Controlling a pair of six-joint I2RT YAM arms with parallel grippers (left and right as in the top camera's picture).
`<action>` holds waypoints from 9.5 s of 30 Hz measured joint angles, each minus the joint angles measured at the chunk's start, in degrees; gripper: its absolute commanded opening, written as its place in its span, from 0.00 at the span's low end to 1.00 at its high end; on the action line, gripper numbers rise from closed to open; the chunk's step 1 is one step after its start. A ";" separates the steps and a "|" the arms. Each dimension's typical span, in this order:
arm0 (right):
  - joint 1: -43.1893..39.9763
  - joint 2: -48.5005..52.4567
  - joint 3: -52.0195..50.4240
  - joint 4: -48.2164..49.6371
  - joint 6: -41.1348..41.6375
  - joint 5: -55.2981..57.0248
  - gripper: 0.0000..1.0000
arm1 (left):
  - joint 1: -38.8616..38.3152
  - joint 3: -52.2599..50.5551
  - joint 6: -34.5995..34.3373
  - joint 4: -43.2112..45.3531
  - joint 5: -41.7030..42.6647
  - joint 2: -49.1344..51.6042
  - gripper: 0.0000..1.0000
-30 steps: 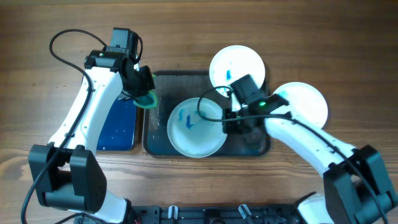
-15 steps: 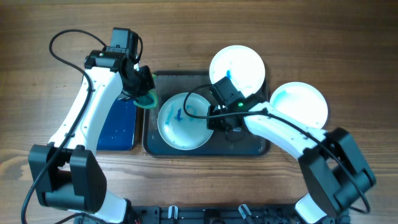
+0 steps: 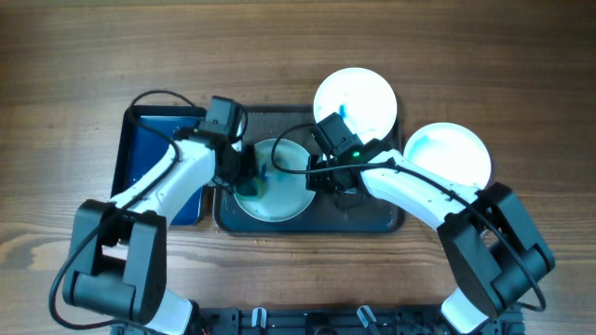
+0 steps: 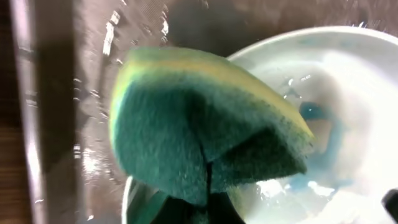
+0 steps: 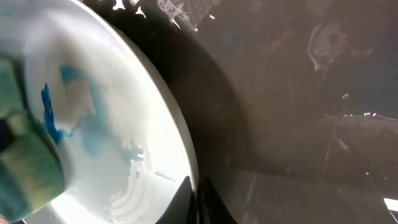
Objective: Clean dirty plates on tray and stack at the side
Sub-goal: 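Scrub the held plate with the sponge in the left gripper, then carry the plate right and stack it on the cleaned plate, then move right gripper to the last plate and grasp its rim, then scrub the last plate with the sponge in the left gripper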
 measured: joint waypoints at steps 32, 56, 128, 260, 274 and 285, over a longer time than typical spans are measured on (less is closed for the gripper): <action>0.26 0.35 0.63 1.33 -0.70 -2.14 0.04 | 1.44 1.36 8.15 4.04 4.72 4.85 0.04; -0.22 5.95 1.05 6.19 0.04 -10.73 0.04 | -0.26 -0.83 15.34 6.60 29.62 6.71 0.04; 21.35 -15.45 10.14 -29.05 -19.65 81.26 0.04 | -1.75 25.79 -2.40 -19.12 -11.89 7.02 0.04; -13.14 11.61 12.61 -14.43 -11.37 -11.58 0.04 | -4.85 14.19 13.81 -1.25 12.07 14.43 0.04; -13.16 11.54 12.55 -13.62 -11.32 -11.54 0.04 | -9.60 14.53 14.64 8.48 15.28 16.50 0.04; -13.29 11.56 12.55 -11.91 -10.56 -14.25 0.04 | -10.19 17.53 2.19 4.59 -11.47 16.26 0.04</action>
